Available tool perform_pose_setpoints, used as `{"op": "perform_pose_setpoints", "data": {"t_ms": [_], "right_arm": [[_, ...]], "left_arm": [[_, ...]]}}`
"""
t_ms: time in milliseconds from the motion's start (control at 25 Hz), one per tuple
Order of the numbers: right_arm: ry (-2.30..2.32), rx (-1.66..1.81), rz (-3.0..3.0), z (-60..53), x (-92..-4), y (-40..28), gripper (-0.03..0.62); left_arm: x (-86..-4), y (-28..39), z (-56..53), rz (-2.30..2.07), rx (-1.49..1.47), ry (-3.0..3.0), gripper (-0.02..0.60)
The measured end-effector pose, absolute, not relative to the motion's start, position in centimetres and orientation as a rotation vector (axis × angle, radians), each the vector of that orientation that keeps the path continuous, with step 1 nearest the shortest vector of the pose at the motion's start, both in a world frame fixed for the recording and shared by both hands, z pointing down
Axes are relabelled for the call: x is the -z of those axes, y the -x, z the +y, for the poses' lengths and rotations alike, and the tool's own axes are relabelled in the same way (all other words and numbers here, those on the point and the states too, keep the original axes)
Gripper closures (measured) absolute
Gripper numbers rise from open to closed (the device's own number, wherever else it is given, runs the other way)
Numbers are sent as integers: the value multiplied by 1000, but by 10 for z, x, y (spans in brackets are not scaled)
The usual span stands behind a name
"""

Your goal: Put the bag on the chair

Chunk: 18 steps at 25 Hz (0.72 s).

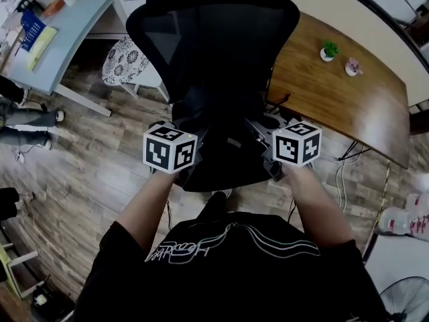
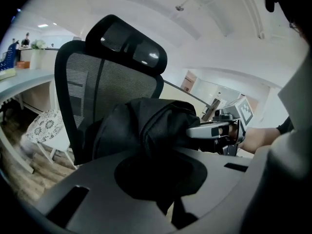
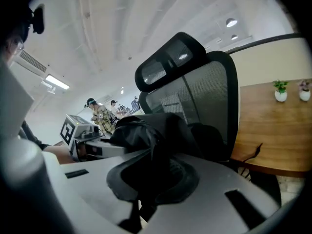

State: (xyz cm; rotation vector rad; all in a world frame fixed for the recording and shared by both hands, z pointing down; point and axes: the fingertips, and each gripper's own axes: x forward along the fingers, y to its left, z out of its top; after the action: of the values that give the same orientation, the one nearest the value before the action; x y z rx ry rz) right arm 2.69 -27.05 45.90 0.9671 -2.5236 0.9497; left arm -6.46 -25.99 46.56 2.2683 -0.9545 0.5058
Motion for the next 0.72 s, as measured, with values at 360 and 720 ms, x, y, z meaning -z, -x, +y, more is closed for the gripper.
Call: {"op": "perform_pose_setpoints", "data": {"t_ms": [360,720], "right_arm": [[-1016,-978,-2451,-315,-501,-25,576],[-1013,-960,-2380,-330,-551,-17,579]], "left_arm": [[-509,67,-302,-964,-580,-2253,538],[-563,74,-319,-977,-634,-2183,538]]}}
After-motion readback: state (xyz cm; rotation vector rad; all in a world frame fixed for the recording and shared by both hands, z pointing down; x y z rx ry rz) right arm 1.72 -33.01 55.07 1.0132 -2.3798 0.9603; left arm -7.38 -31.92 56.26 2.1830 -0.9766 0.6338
